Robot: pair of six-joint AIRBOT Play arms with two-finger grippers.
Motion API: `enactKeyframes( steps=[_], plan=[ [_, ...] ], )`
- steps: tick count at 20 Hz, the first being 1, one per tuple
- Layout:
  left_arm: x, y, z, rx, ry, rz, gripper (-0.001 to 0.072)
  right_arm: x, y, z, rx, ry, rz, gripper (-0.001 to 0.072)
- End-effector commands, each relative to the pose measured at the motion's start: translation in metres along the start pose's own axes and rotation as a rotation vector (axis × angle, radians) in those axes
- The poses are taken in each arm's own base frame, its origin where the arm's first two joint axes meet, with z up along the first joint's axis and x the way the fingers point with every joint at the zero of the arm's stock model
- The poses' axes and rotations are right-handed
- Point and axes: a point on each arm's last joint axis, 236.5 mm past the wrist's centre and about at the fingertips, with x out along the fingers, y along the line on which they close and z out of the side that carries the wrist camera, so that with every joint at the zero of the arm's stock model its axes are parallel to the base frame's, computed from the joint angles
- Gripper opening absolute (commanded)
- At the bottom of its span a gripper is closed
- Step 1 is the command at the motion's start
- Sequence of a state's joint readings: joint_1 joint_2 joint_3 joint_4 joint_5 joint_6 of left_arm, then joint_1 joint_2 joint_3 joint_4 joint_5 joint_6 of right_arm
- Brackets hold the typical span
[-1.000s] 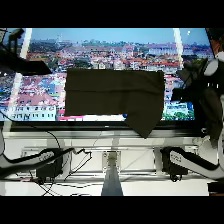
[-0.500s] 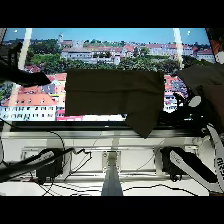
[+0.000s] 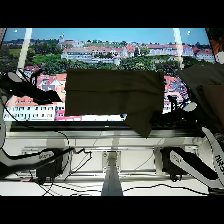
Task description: Fold the clothes and pants, and hang the long-sleeved shirts on hangers.
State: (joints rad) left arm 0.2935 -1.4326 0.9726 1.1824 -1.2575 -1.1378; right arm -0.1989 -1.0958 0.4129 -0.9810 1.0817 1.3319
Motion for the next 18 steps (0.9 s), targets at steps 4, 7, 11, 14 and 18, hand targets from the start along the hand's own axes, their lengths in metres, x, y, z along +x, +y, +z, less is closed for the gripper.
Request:
enactKeyframes(
  steps=[4,7,11,14,18],
  plan=[
    [0.041,-0.029,-0.040,-0.050,0.102,-0.175,0.0588,0.002,0.004,0.001,-0.037,-0.005,0.023,0.0014],
    [0.057,-0.045,-0.043,-0.101,0.075,-0.265,0.0472,0.001,0.012,0.002,-0.020,-0.009,0.056,0.0014],
    [0.052,-0.057,-0.050,-0.045,0.109,-0.322,0.0017,-0.020,0.034,0.021,-0.079,-0.061,0.096,0.0014],
    [0.028,-0.083,-0.051,0.085,0.129,-0.444,0.0017,-0.058,0.069,0.049,-0.145,-0.172,0.152,0.0014],
    [-0.021,-0.124,0.041,0.037,-0.188,-0.610,0.0016,-0.122,0.133,0.111,-0.120,-0.448,0.347,0.0014]
  ],
)
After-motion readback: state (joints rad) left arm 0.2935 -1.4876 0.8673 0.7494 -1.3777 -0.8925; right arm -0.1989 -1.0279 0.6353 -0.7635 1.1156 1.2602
